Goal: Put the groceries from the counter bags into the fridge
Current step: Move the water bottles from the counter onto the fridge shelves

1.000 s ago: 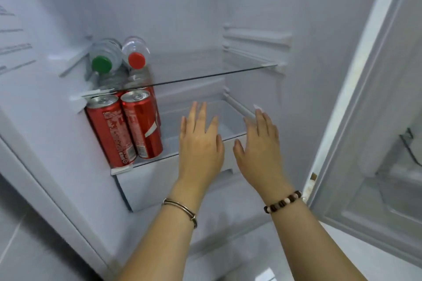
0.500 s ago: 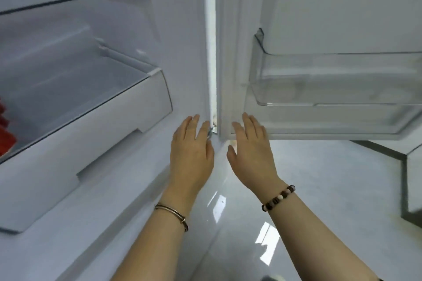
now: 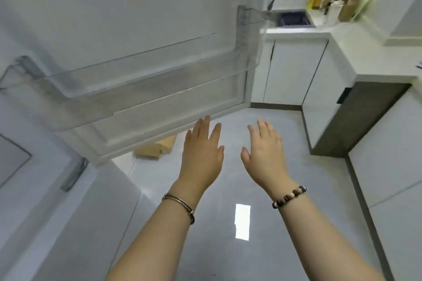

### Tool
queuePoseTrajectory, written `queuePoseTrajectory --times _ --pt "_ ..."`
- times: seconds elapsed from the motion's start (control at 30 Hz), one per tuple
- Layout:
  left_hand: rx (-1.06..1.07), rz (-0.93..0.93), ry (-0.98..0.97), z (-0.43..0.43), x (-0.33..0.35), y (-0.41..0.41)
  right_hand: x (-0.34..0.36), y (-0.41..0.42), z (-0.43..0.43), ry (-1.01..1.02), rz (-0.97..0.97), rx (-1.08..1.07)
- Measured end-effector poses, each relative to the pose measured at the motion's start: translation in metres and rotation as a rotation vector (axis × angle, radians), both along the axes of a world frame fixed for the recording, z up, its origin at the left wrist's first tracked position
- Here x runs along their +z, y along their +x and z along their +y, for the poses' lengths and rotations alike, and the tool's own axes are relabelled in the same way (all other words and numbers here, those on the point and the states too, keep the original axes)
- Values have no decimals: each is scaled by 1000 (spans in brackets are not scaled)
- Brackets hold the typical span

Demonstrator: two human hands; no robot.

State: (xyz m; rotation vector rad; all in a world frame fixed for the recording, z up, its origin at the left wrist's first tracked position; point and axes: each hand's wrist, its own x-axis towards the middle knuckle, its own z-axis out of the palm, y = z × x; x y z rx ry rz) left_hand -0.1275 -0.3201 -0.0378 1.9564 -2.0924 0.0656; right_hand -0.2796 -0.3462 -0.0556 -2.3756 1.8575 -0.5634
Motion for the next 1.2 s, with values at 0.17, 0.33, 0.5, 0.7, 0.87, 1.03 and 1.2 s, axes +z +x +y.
queuePoseTrajectory --times 0.17,0.33,0.5,0.7,0.87,1.03,1.2 --pt "-253 -24 23 -46 2 -134 6 -139 -11 -2 -41 -252" --pt "-470 -19 72 -74 -7 -275 4 -268 6 14 -37 -494" --pt "-724 -22 90 -70 -16 -399 -3 -373 44 37 -46 -749" --pt "-1022 -12 95 -51 -25 -523 -9 -461 96 73 -66 -1032" --pt "-1241 -19 84 -41 -30 -626 -7 -534 123 76 -33 -1249" --pt "-1420 -14 61 -42 -31 -725 -5 -605 134 127 -3 -1413" --pt "-1570 54 44 -41 -26 -816 6 -673 140 155 26 -1541"
